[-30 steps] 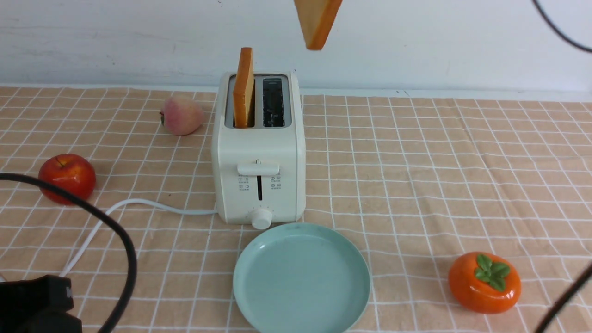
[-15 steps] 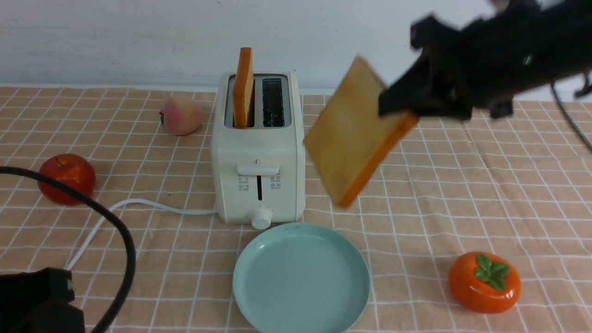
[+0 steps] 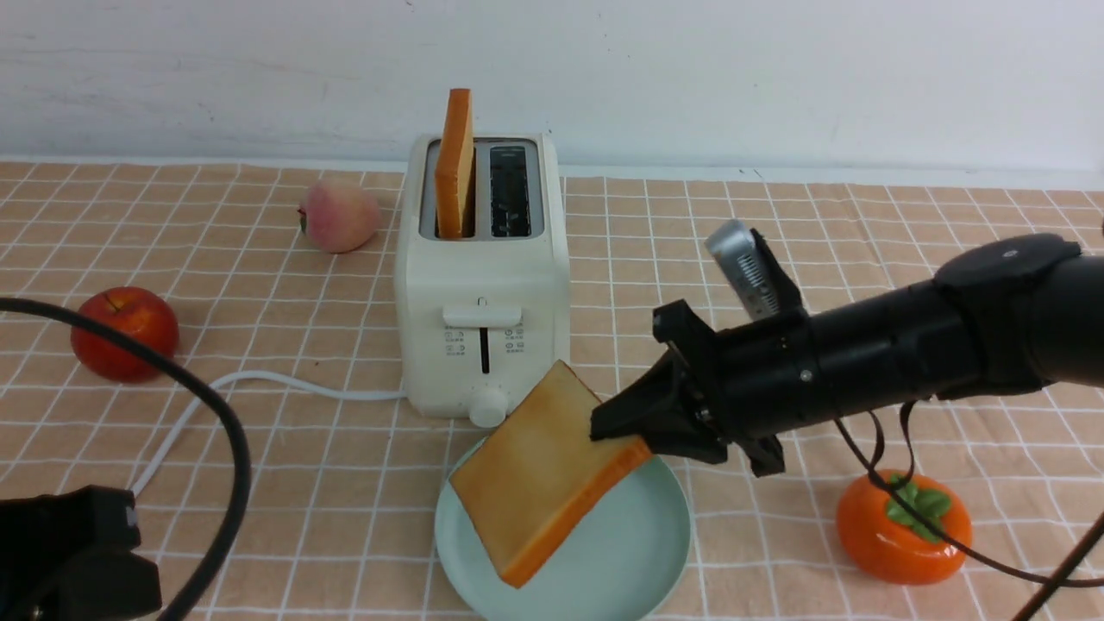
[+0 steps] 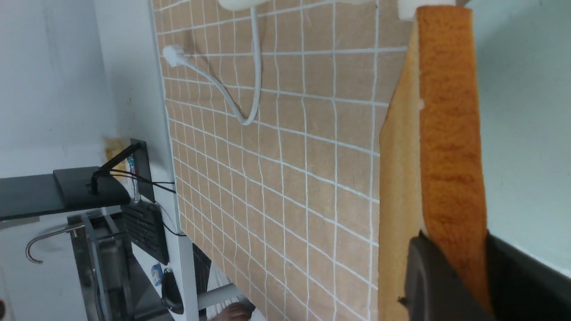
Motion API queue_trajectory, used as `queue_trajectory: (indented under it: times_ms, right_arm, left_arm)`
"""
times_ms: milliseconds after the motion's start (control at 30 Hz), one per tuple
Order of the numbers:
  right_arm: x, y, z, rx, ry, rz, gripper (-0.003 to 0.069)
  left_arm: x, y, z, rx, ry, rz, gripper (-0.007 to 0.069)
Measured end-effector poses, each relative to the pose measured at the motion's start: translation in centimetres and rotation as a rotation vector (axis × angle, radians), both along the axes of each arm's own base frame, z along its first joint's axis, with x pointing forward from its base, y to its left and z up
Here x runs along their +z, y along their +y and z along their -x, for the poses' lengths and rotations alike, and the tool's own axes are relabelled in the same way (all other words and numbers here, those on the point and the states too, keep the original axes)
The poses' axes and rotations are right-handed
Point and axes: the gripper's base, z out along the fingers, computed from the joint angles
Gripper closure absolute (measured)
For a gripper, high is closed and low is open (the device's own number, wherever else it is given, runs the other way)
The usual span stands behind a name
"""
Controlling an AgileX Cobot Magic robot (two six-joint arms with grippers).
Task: Take toasted bread from bread machine on light coffee tablecloth place on plate.
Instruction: 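Place the held slice of bread on top of the slice on the plate with the right gripper, then reach for a toast slice standing in the toaster with the left gripper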
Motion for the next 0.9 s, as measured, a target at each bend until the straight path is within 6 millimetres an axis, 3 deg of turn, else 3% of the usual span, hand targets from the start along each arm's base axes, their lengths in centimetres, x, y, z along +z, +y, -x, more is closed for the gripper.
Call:
queue_trajectory:
  times_ms: [167, 367, 433, 467, 500, 567, 667, 833, 900]
  right_arm:
    - [-1.5, 0.0, -0.4, 0.009, 0.008, 0.036, 0.051]
    - [-2.0, -0.4, -0.2, 0.09, -0.055, 0.154, 0.0208]
    - [-1.8, -0.6, -0.2, 0.112, -0.081, 0.181, 0.015]
    - [-1.1, -0.7, -0.2, 0.142, -0.128, 0.216, 0.0083]
    - [-1.0, -0.7, -0.2, 0.145, -0.135, 0.22, 0.0075]
    - [1.0, -1.0, -0.3, 0.172, -0.211, 0.268, 0.001]
    - [3.7, -1.3, -0.5, 0.188, -0.284, 0.328, -0.0005]
    - [10.3, -3.1, 0.1, 0.161, -0.388, 0.525, 0.0055]
    - [11.6, -3.6, 0.4, 0.14, -0.408, 0.565, 0.0076]
  left_arm:
    - [0.0, 0.0, 0.0, 0.0, 0.0, 0.0, 0.0386]
    - [0.0, 0.0, 0.0, -0.002, 0.006, -0.001, 0.0386]
    - [0.0, 0.0, 0.0, -0.002, 0.006, -0.001, 0.0386]
    - [0.0, 0.0, 0.1, -0.002, 0.008, -0.002, 0.0386]
    - [0.0, 0.0, 0.1, -0.002, 0.008, -0.002, 0.0386]
    - [0.0, 0.0, 0.1, -0.002, 0.008, -0.002, 0.0386]
    - [0.0, 0.0, 0.0, 0.001, -0.004, 0.001, 0.0386]
    - [0.8, -0.1, -1.1, 0.027, -0.134, 0.038, 0.0386]
    - [1.0, -0.2, -1.3, 0.026, -0.167, 0.052, 0.0386]
